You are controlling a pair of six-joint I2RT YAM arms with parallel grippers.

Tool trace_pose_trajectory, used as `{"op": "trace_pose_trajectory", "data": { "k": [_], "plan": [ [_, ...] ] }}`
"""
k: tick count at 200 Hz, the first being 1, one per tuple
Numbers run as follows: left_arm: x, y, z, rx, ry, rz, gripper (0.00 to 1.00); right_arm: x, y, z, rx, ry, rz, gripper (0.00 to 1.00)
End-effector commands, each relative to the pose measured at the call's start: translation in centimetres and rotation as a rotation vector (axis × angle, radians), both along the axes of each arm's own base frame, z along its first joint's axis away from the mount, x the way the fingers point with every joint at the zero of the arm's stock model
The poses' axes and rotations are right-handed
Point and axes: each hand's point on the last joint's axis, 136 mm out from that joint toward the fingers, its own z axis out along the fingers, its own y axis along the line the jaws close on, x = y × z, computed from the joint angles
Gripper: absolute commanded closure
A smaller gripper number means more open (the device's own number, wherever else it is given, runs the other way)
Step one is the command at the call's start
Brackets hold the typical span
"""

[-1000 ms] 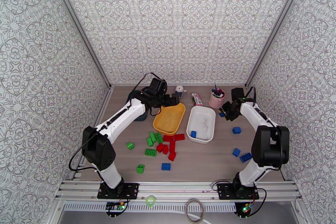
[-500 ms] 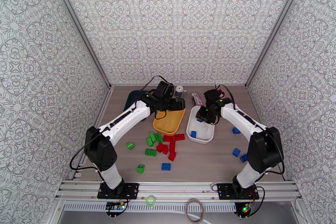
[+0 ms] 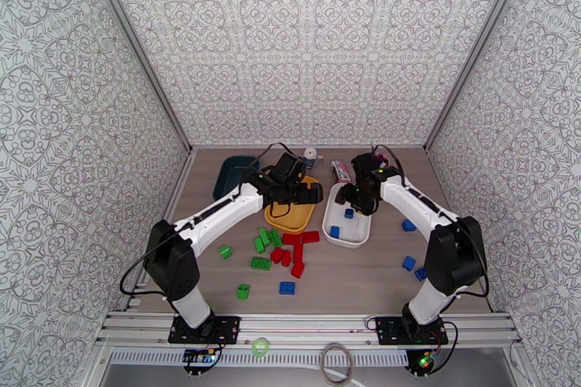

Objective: Sort the legos into containers by color

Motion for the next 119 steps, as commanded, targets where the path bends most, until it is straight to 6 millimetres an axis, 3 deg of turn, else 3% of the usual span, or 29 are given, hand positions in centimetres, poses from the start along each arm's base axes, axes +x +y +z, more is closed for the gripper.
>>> {"op": "trace_pose_trajectory", "data": {
  "k": [1,44,68,95,119],
  "plan": [
    [0.1,-2.7,1.5,0.021,-0.046,-0.096,0.04,-0.1,-4.6,2.0,-0.013,-0.040,-0.137,0.27],
    [-0.7,-6.6,1.5,0.099,-0.076,-0.240,0.01,-1.9,-12.8,1.6,0.014,-0.039,-0.417,0.20],
    [-1.1,-8.3,1.5,0.106,-0.087,-0.296,0.01,-3.9,-16.7,-0.6,0.025,0.026,-0.562,0.19],
    [-1.1,-9.1,1.3,0.096,-0.083,-0.313,0.01,-5.2,-19.3,-2.3,0.045,0.062,-0.660,0.18],
    [-1.1,-9.3,1.1,0.092,-0.080,-0.318,0.01,-5.1,-20.0,-3.0,0.054,0.077,-0.683,0.18]
  ]
}}
